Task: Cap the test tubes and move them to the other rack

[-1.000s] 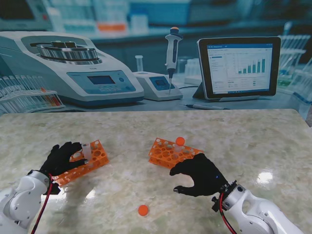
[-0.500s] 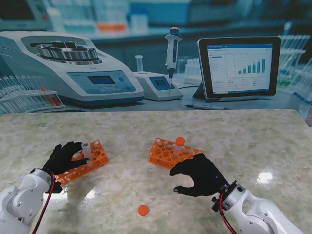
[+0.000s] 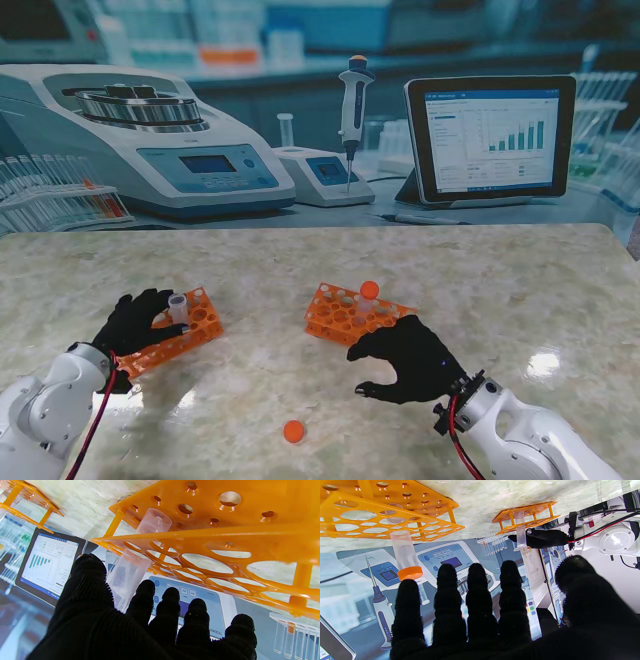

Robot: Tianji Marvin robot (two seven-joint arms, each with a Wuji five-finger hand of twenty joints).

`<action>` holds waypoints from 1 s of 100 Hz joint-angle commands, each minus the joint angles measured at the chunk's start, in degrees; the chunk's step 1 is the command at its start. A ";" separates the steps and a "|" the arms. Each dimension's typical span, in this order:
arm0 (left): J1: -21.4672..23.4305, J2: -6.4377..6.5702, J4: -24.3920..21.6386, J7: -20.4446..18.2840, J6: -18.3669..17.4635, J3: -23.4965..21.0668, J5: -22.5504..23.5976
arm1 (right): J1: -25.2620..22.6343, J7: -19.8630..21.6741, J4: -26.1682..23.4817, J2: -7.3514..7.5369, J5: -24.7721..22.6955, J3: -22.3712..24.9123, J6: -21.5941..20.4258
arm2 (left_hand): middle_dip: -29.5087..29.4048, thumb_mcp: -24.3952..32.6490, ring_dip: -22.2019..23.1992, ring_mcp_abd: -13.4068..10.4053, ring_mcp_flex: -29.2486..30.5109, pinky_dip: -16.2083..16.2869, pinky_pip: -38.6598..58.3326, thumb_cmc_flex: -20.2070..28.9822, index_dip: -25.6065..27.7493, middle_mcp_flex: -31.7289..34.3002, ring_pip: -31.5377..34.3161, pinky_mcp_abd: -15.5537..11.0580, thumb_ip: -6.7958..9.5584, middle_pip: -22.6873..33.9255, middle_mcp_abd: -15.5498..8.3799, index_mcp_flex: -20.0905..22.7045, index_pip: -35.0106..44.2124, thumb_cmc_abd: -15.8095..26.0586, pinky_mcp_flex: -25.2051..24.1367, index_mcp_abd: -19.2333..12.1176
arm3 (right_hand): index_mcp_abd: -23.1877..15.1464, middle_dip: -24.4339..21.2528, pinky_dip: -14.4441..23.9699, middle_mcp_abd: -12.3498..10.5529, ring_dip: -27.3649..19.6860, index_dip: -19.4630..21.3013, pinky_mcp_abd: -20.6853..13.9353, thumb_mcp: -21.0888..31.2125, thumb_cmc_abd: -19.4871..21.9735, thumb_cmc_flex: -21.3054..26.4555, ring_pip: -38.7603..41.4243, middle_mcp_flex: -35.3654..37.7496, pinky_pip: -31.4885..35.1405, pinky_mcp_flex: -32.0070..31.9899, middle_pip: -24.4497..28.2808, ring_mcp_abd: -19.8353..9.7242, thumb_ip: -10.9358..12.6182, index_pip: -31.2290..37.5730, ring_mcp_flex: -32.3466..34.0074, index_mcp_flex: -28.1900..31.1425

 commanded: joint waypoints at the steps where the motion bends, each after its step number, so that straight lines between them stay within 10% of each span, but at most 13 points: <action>1: -0.31 0.09 -0.22 -0.44 0.36 0.26 -0.01 | -0.45 0.23 -0.35 -0.01 0.09 -0.18 0.13 | -0.87 -0.94 -0.50 -2.03 -2.15 -1.87 -2.75 -1.20 -0.31 -1.93 -1.04 -1.47 -1.06 -0.99 0.63 -0.22 -0.67 1.37 -0.61 -0.50 | 0.53 0.41 -0.06 -2.14 -0.92 -0.30 0.98 -1.05 1.51 -0.53 -3.11 0.93 -0.98 -0.93 -0.33 -0.78 1.36 -0.63 -1.70 -1.68; 84: -3.17 0.21 1.66 -1.12 2.19 4.22 -0.13 | -0.77 -0.08 -0.29 -0.02 -0.09 -0.14 -0.04 | -1.08 -0.82 -0.55 -2.08 -2.36 -2.27 -2.76 -0.97 0.15 -2.23 -1.03 -1.53 -0.99 -0.99 0.37 0.45 0.17 1.72 -0.57 -1.72 | 0.44 0.42 -0.01 -2.07 -0.93 -0.28 0.97 -1.06 1.49 -0.53 -3.10 0.97 -0.98 -0.94 -0.31 -0.91 1.35 -0.59 -1.67 -1.66; 100: -3.02 0.20 1.65 -1.12 2.40 4.36 -0.20 | -0.58 -0.13 -0.04 -0.01 -0.07 -0.21 -0.14 | -1.07 -0.39 -0.57 -2.29 -2.53 -2.54 -2.96 0.23 0.86 -2.19 -1.08 -1.73 -0.86 -0.86 -0.30 2.47 1.69 2.70 -0.56 -5.70 | 0.37 0.43 0.01 -2.02 -0.93 -0.28 1.02 -1.06 1.53 -0.53 -3.10 1.03 -0.97 -0.94 -0.28 -0.84 1.36 -0.58 -1.68 -1.63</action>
